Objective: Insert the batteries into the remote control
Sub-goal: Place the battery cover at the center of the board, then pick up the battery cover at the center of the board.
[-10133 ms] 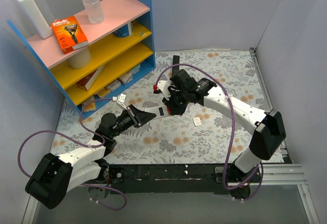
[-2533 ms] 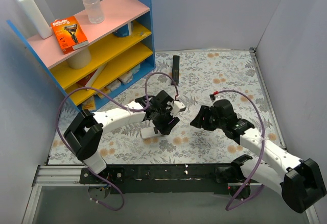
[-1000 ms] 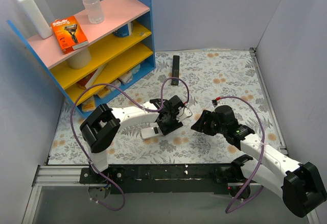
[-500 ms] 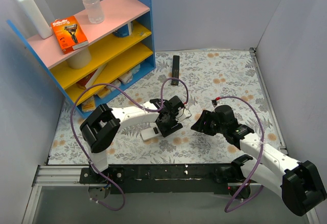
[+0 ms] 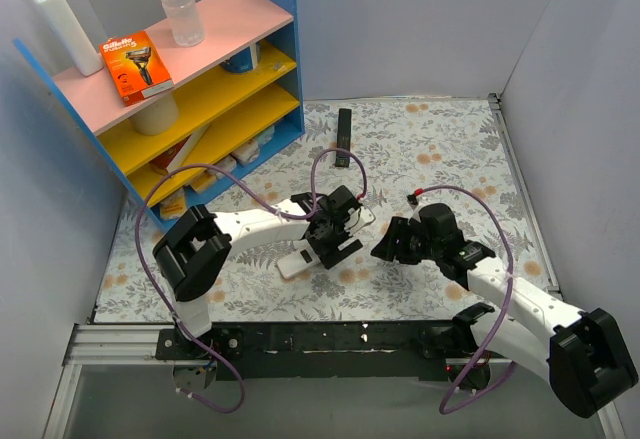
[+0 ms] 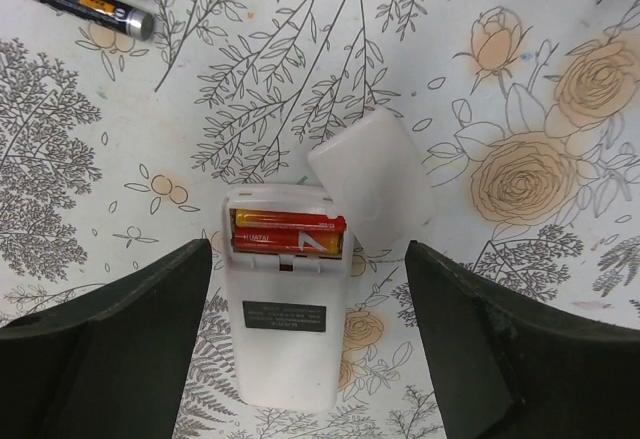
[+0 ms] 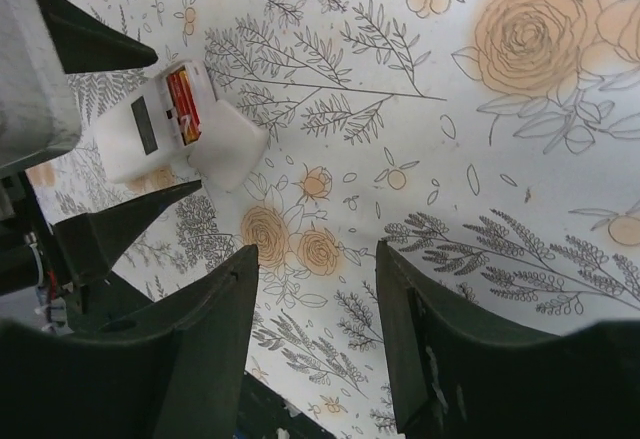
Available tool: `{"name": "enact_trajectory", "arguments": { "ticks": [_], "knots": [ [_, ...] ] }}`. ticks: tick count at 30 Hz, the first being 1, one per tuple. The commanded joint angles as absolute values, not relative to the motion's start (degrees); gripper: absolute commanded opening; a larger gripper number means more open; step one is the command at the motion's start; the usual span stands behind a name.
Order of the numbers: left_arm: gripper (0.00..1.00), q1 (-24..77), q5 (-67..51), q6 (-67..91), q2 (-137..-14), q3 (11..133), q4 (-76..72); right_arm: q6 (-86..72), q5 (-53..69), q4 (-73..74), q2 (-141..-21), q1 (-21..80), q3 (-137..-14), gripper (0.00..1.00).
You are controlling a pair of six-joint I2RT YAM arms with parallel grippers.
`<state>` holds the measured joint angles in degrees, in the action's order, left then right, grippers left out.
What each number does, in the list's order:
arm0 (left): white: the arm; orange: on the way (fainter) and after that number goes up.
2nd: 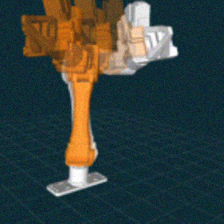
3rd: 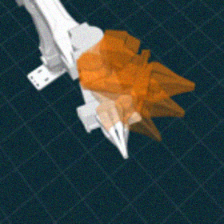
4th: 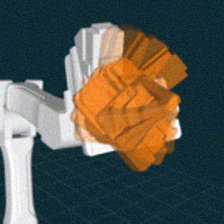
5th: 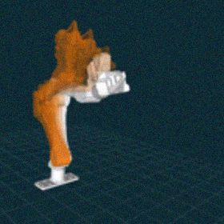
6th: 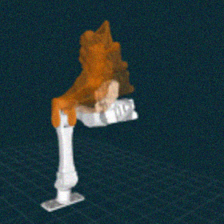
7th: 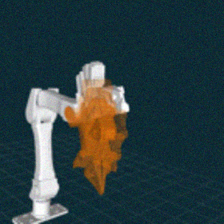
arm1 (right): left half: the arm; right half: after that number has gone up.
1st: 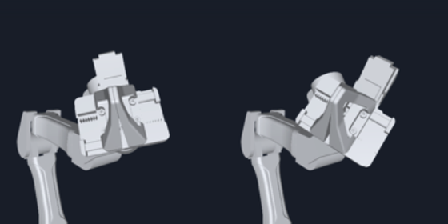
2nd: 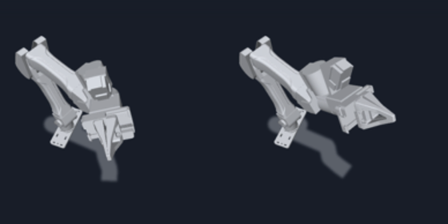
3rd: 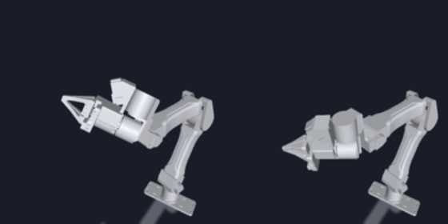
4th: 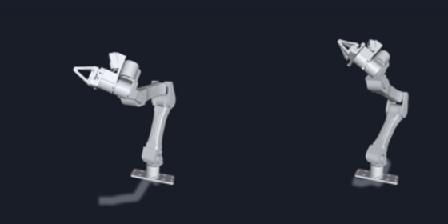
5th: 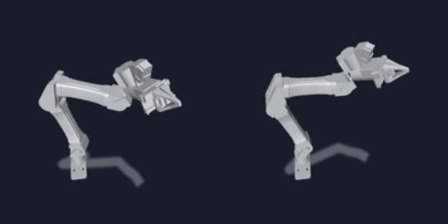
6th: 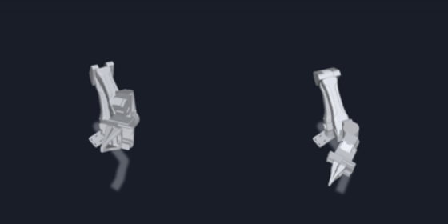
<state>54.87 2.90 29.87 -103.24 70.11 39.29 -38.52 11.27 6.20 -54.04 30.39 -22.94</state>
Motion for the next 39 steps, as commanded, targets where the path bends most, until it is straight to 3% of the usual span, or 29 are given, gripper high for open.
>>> {"name": "enact_trajectory", "arguments": {
  "ticks": [1, 11, 20, 27, 39],
  "knots": [
    [0.8, 54.8, 3.3, 33.0, -95.3, 68.6, 34.8, -26.8, 15.6, 4.9, -56.9, 30.3, -28.3, 0.6],
    [0.9, 46.8, 1.3, 48.7, -75.9, 53.8, 26.8, -9.7, 16.7, 8.0, -64.9, 34.5, -35.9, 0.8],
    [0.98, 35.3, 4.0, 72.3, -53.2, 37.9, 24.2, 1.6, 1.9, 10.8, -75.8, 49.2, -43.8, 0.9],
    [0.98, 34.3, 8.3, 84.0, -45.5, 31.9, 27.2, 3.3, -1.5, 9.7, -82.6, 53.9, -46.9, 0.9],
    [0.98, 34.1, 11.0, 88.0, -42.0, 30.3, 29.6, 2.2, -6.2, 10.8, -90.0, 57.3, -50.8, 0.83]
  ]
}}
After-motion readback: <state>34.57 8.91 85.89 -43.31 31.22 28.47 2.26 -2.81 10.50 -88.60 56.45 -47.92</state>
